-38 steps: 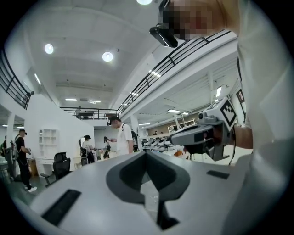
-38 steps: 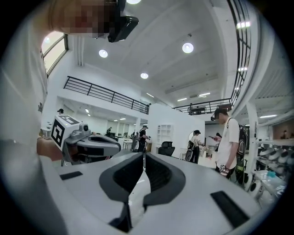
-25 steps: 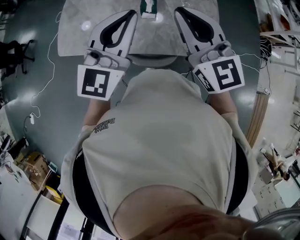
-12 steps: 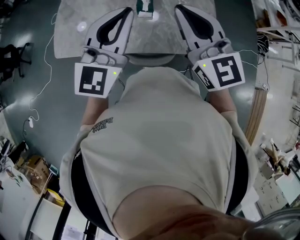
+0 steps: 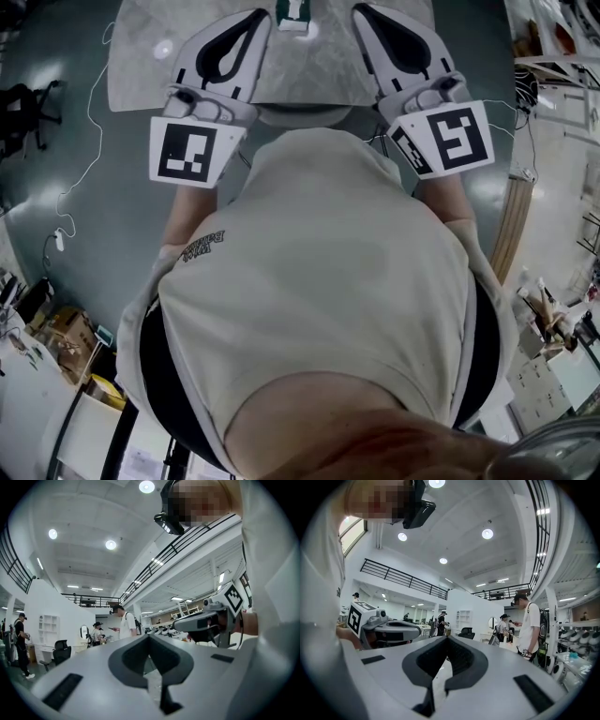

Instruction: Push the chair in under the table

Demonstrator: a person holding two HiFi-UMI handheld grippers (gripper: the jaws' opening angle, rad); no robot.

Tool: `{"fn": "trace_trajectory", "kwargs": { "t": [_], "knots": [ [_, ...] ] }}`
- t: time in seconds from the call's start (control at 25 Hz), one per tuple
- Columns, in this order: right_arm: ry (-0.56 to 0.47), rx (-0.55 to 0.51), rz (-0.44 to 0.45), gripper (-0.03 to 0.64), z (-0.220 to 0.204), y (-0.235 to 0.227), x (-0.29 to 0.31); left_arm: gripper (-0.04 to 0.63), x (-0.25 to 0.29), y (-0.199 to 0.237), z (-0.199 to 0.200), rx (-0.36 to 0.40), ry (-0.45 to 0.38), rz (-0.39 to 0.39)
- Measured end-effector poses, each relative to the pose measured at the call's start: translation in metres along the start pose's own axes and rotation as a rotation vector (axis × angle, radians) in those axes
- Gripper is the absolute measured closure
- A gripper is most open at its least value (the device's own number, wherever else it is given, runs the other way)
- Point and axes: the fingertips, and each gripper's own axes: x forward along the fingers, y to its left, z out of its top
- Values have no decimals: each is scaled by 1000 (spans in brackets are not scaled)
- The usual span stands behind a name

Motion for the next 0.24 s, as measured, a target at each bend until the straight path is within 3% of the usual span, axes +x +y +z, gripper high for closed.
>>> {"fn": "trace_trajectory", "kwargs": {
  "t": [0.24],
  "knots": [
    [3, -5, 8, 607, 1, 7, 3, 586, -5, 2, 3, -3, -9, 5]
  ]
}}
